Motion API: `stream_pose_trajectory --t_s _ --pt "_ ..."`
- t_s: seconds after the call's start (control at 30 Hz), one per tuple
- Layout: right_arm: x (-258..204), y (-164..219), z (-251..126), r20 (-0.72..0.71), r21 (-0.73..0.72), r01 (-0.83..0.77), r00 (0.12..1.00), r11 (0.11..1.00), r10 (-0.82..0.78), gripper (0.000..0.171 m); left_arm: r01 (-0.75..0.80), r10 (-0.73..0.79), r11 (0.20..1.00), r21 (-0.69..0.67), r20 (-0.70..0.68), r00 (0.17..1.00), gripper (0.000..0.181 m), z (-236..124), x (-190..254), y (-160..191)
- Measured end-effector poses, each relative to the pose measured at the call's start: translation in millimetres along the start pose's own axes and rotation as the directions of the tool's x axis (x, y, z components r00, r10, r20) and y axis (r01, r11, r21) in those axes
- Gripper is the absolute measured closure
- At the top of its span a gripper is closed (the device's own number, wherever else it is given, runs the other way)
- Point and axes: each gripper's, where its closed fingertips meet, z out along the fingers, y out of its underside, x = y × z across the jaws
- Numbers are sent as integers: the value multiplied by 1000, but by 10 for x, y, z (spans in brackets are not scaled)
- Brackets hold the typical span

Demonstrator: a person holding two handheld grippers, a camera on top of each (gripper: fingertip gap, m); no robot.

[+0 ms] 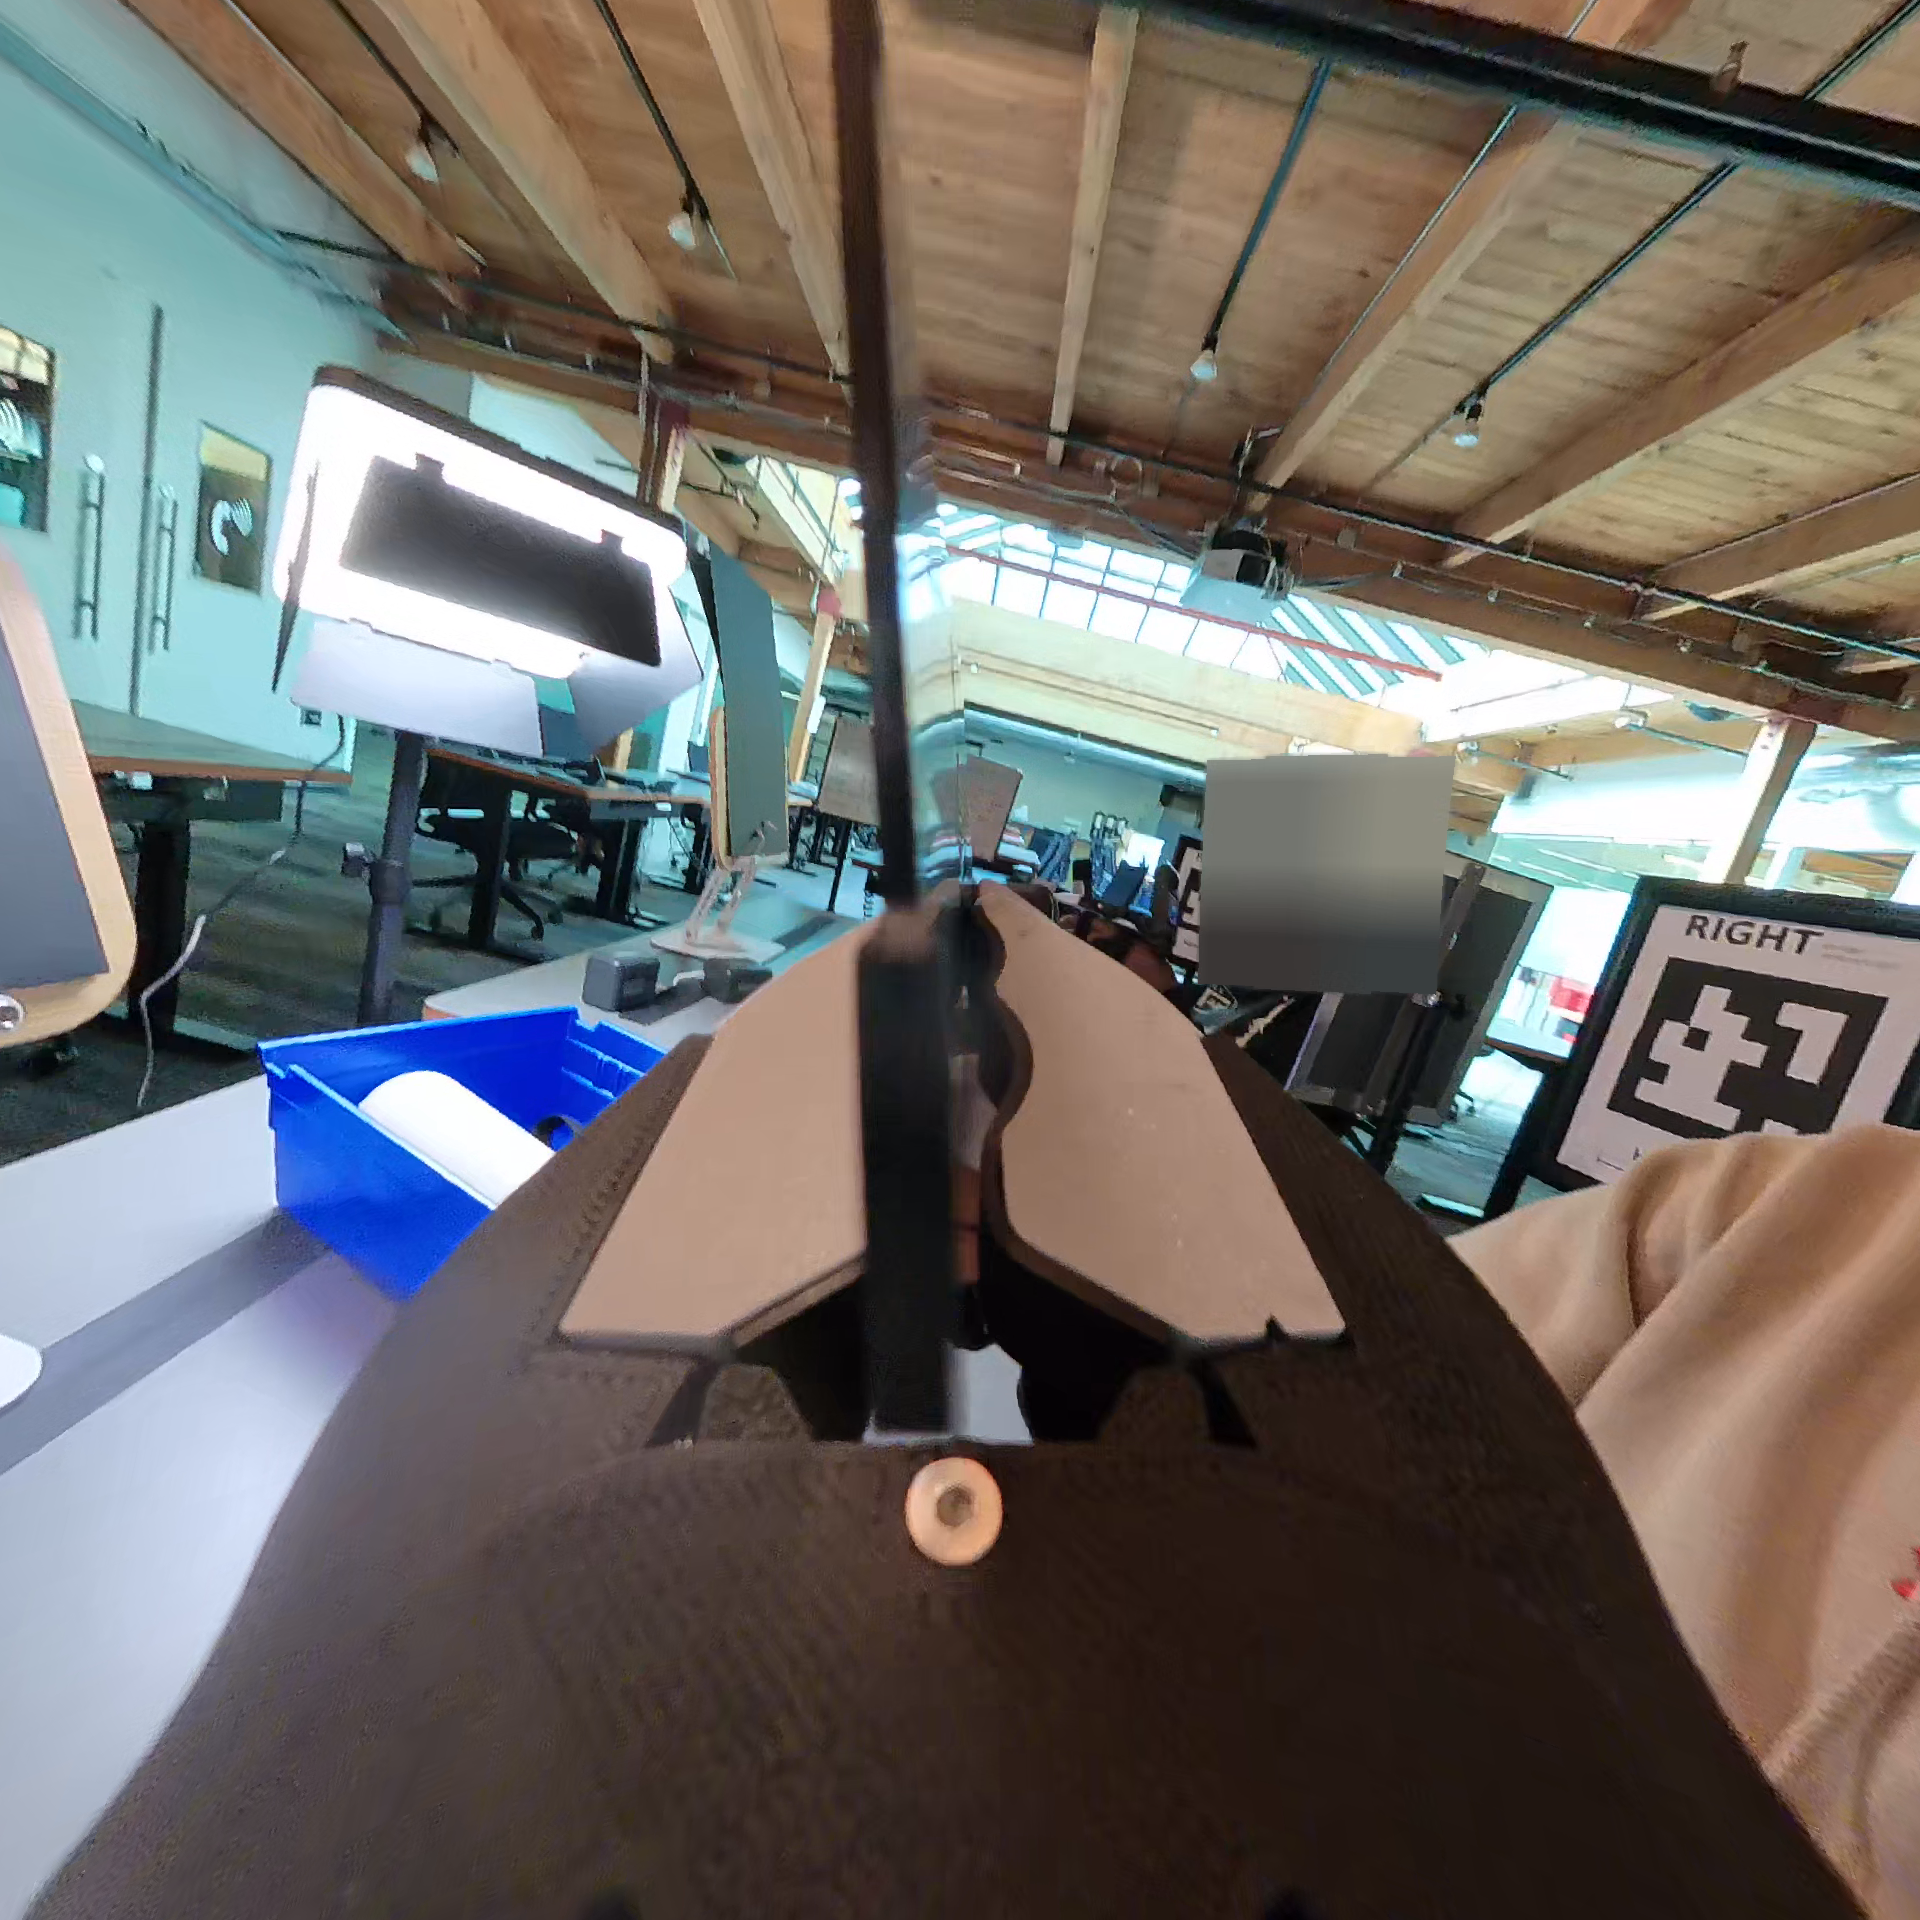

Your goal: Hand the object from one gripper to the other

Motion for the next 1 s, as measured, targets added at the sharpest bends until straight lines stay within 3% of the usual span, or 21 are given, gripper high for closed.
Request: stream_pose_trajectory --t_s 0.07,0.2,0.33,0.47,0.6,0.67,0.7,0.73,0.8,0.9,1.0 --pt "-30 13 10 13 -14 3 1000 1000 -3 168 23 -23 1000 -8 -5 1000 179 -20 -13 -12" --pt "-64 125 33 2 37 -5 1000 999 5 168 11 -16 992 127 34 999 175 -17 -70 -97" --pt "-27 442 67 -7 38 -101 995 994 101 168 -13 8 995 103 44 999 179 10 -71 -50" --pt "65 821 99 19 -264 -94 995 960 102 162 -78 91 982 -170 68 994 179 -113 -113 62" --pt "174 626 -11 35 -365 116 993 924 -111 144 -157 192 875 -458 30 981 179 -212 -48 388" --pt "104 652 -48 93 -432 143 989 891 -114 143 -167 191 824 -541 -13 982 179 -211 -10 572" --pt "23 731 -78 148 -478 156 984 864 -95 152 -160 177 813 -560 -24 984 179 -202 -4 633" --pt "-70 825 -113 207 -521 168 976 837 -67 169 -150 158 811 -565 -35 987 179 -193 3 667" --pt "-70 842 -86 209 -495 212 970 843 -121 169 -122 135 852 -509 -11 991 174 -159 -49 595" --pt "63 691 -16 105 -393 274 962 878 -252 170 -59 115 941 -334 149 982 160 -84 -299 373" --pt "227 468 -34 -57 -292 447 875 846 -482 170 -79 136 973 -215 261 956 133 -43 -457 274"
